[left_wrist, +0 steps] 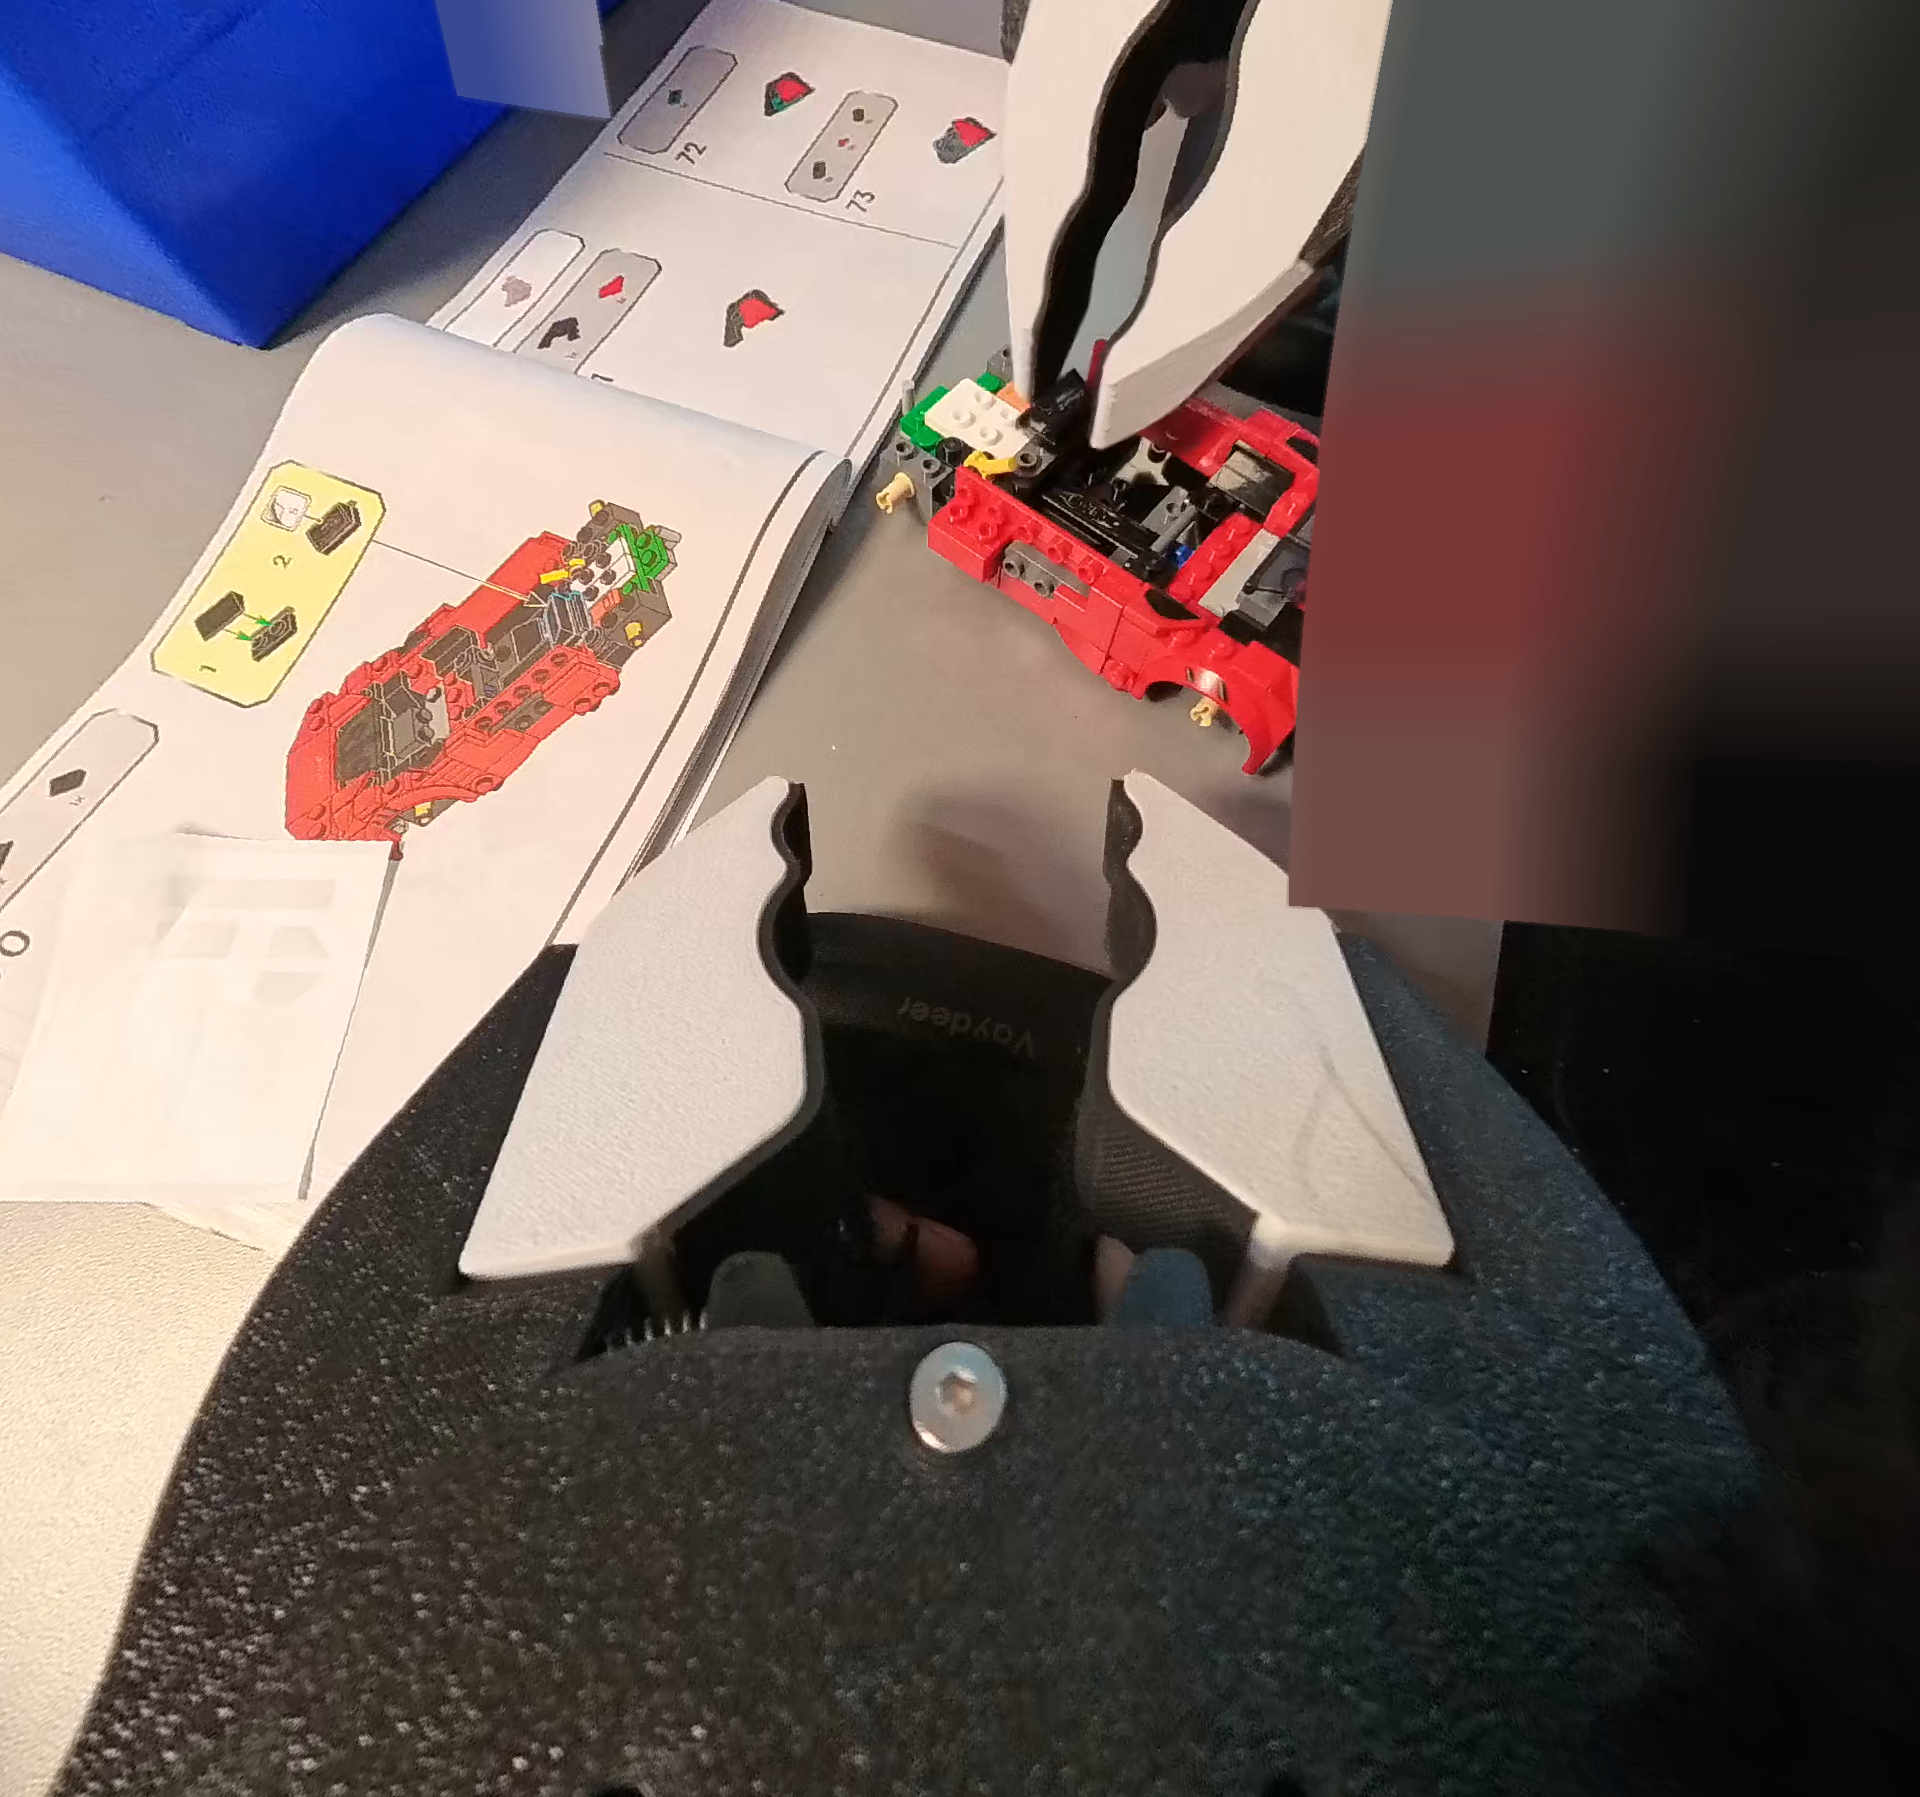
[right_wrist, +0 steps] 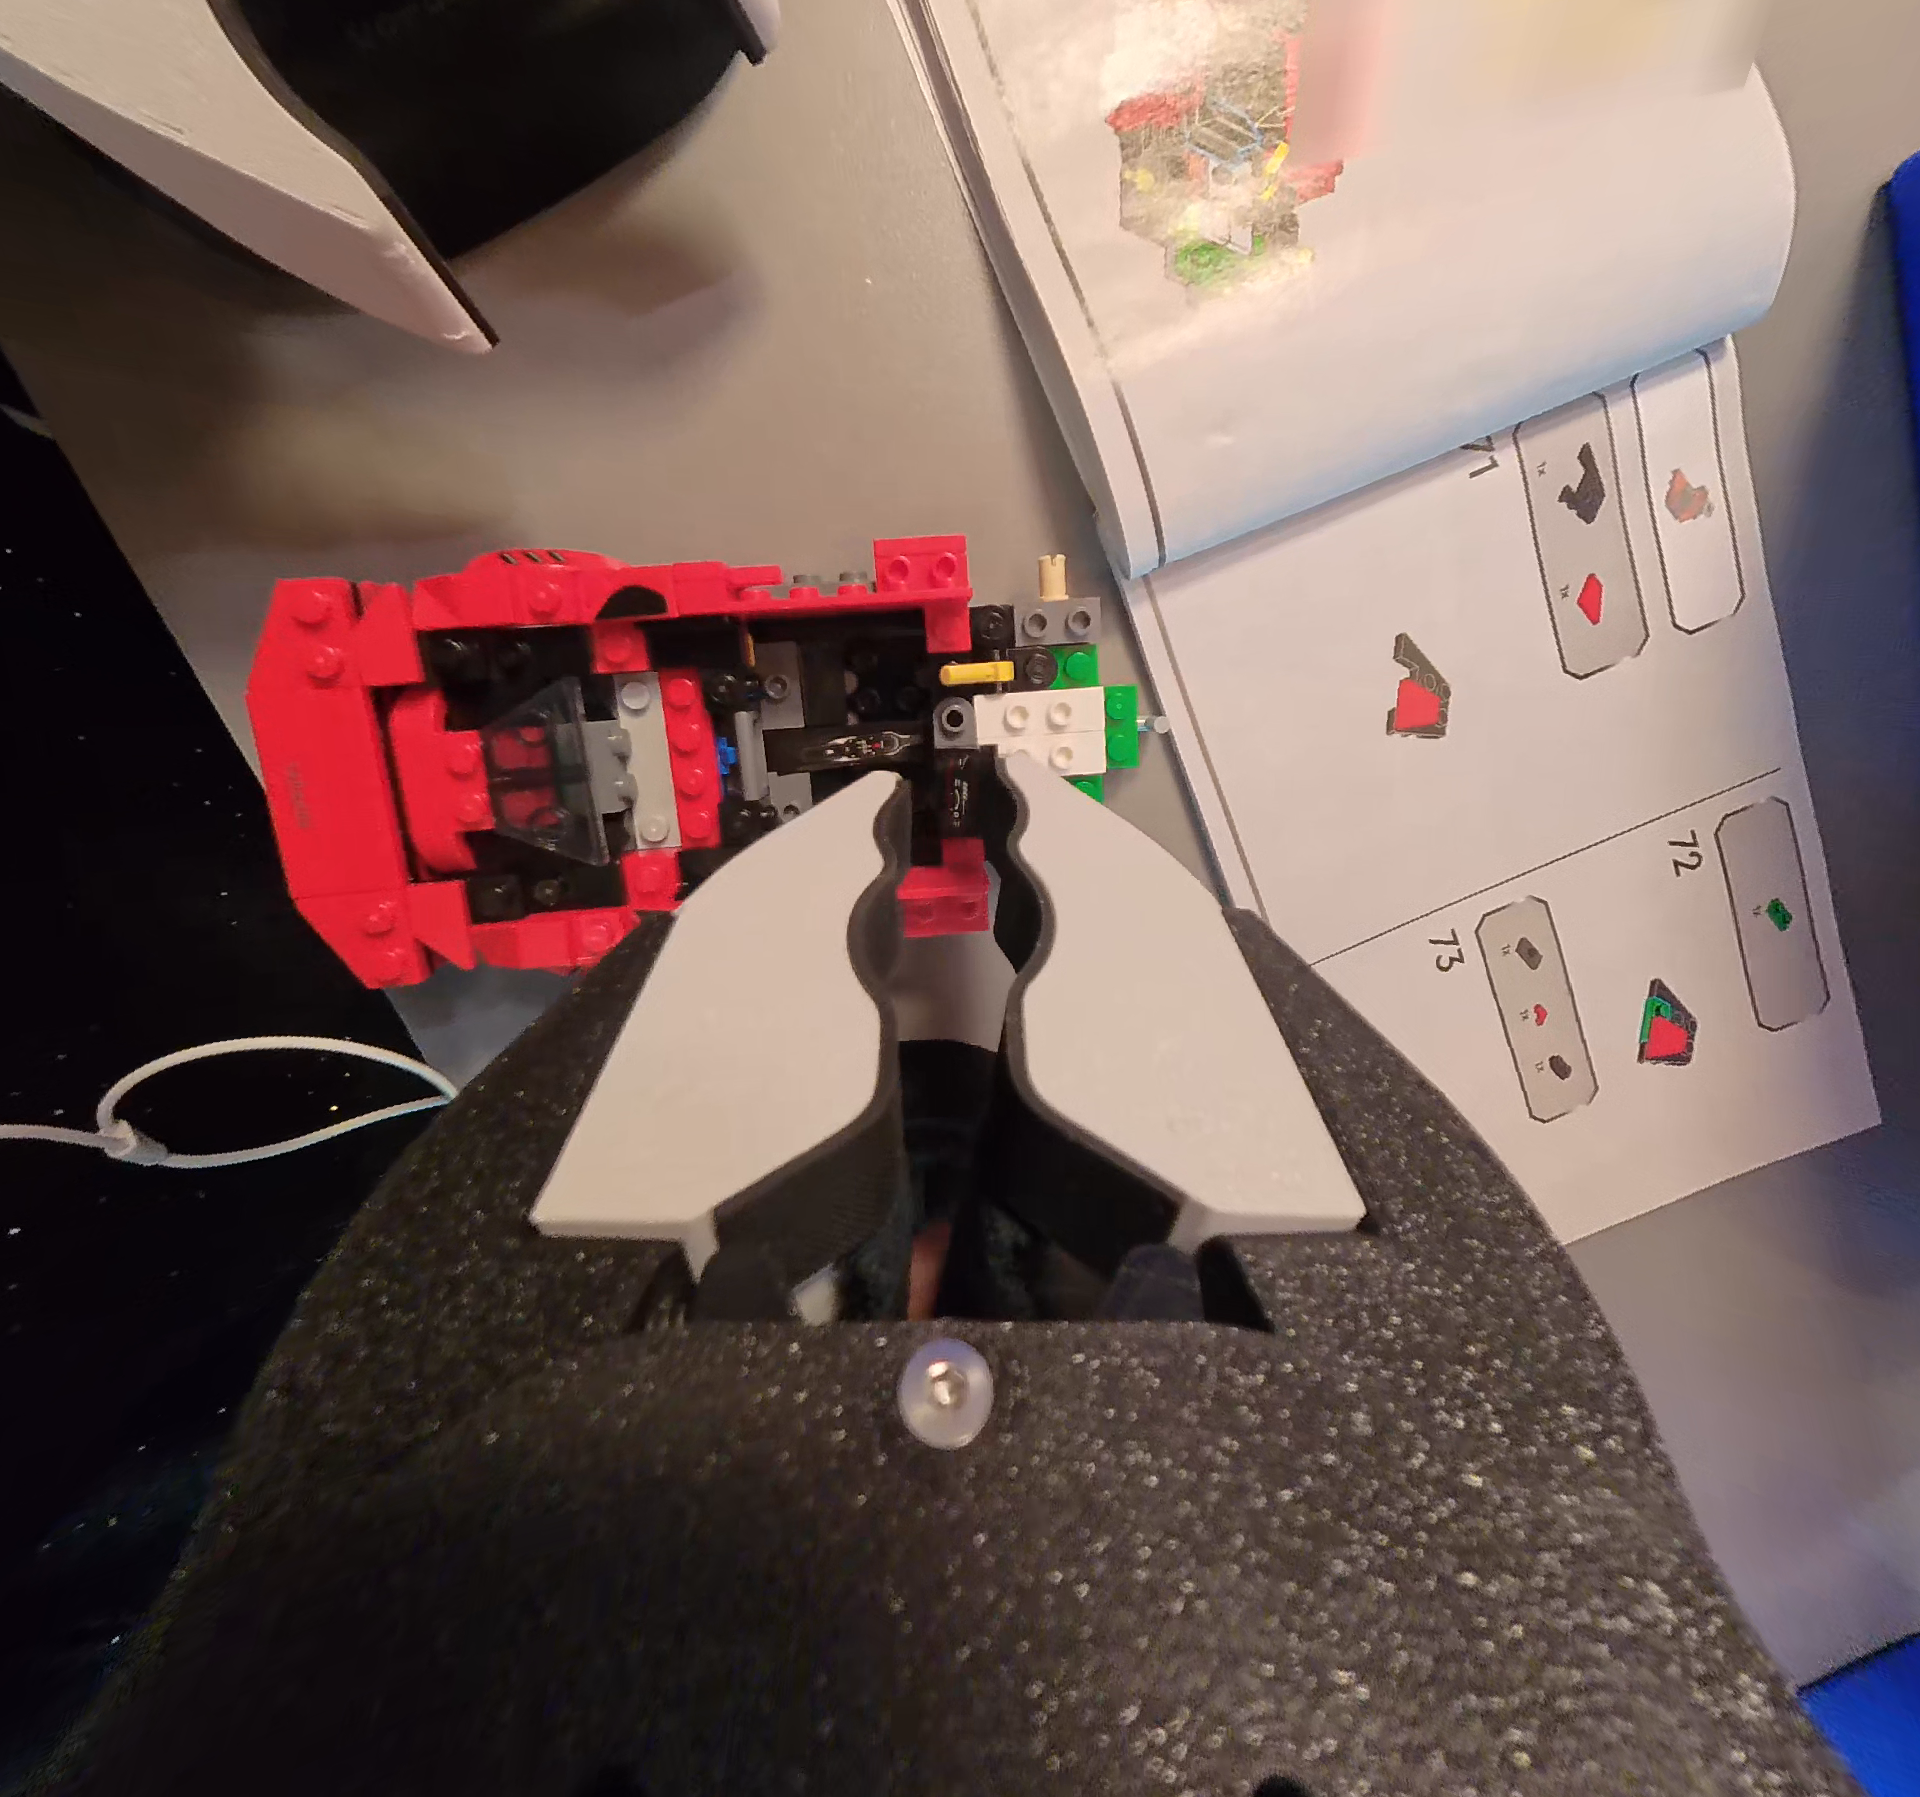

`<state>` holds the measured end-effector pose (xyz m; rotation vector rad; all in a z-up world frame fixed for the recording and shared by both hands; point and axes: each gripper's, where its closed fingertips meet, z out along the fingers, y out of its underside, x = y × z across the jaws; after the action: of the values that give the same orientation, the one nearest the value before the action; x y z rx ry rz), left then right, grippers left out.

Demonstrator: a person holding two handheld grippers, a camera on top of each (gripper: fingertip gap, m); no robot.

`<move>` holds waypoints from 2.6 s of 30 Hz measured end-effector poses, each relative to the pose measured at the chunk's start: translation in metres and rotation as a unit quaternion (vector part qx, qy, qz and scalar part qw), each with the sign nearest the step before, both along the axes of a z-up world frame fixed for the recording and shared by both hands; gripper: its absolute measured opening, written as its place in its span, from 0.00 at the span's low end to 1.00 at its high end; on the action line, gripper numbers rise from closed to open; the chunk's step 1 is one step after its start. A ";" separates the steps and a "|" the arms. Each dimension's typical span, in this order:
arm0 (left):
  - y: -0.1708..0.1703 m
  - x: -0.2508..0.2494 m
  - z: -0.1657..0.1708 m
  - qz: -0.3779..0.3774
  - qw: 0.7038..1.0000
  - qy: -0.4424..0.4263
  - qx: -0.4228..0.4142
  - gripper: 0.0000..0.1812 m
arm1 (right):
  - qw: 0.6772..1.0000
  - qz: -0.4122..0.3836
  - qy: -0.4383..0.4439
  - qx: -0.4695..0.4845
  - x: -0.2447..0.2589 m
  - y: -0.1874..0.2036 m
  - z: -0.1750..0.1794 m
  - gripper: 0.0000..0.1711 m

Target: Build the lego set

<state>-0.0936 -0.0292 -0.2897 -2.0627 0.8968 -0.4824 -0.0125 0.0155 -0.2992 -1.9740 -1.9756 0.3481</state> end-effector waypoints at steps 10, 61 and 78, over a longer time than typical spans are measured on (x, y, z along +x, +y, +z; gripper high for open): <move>0.000 0.000 0.000 0.000 1.000 0.001 0.001 0.30 | 1.000 -0.002 0.002 -0.012 0.002 0.000 0.003 0.05; -0.021 0.006 -0.006 -0.021 1.000 0.008 -0.006 0.31 | 0.965 -0.015 -0.204 -0.167 -0.001 -0.001 0.000 0.02; -0.021 0.005 -0.009 -0.020 0.999 0.025 -0.007 0.32 | 0.976 0.001 -0.169 -0.140 -0.003 -0.001 0.000 0.02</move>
<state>-0.0884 -0.0500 -0.2983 -2.0805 0.9683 -0.4619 -0.0156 0.0148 -0.2992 -2.3391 -2.2359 0.3236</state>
